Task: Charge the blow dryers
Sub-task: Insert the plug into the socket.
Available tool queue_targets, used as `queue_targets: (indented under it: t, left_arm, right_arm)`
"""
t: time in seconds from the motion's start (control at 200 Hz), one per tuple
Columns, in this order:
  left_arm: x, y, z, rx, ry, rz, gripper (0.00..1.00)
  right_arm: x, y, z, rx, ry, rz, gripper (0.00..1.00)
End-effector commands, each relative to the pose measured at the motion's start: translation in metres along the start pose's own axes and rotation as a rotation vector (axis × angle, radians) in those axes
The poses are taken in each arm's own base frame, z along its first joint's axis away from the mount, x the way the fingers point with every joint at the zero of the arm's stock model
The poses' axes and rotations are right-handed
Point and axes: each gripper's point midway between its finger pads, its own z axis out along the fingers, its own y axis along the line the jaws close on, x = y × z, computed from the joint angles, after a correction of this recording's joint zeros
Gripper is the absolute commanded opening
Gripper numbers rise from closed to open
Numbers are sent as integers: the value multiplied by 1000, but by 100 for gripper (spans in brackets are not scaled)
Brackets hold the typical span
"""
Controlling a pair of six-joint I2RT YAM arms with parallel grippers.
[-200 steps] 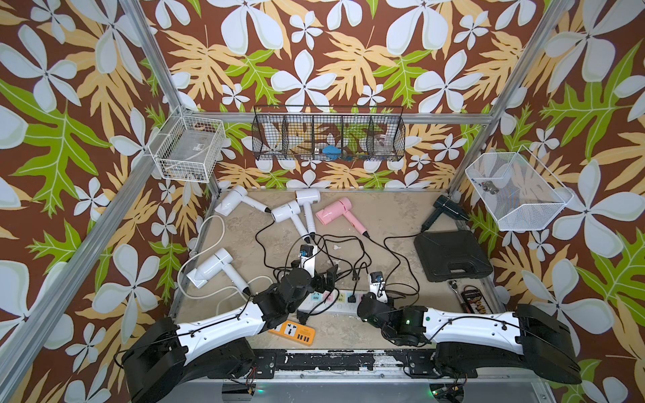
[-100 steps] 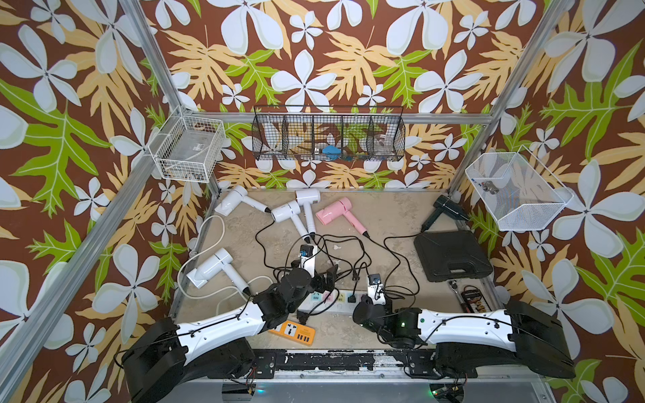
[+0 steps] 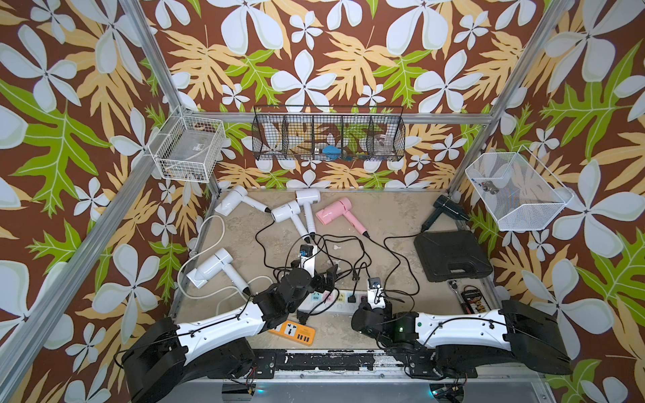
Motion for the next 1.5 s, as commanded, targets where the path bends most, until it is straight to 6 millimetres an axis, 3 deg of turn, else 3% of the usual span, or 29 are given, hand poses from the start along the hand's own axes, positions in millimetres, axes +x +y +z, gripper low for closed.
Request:
queue_targets:
  t: [0.0, 0.57, 0.826, 1.006, 1.241, 1.496]
  left_arm:
    - [-2, 2, 0, -7, -7, -8, 100]
    - [-3, 4, -2, -20, -15, -6, 100]
    - [-2, 4, -1, -21, -13, -4, 100]
    - [-2, 4, -1, -22, -13, -4, 100]
    - [-1, 5, 0, -25, -8, -3, 100]
    - [-3, 5, -1, -25, -14, -4, 100]
  right_arm:
    - [57, -13, -4, -14, 267, -102, 0]
    - [86, -16, 1, 31, 391, -148, 0]
    - [85, -11, -6, -47, 391, -126, 0]
    - [91, -22, -3, -5, 415, -129, 0]
    - [75, -48, -1, 116, 393, -161, 0]
    - [52, -69, -1, 137, 348, -118, 0]
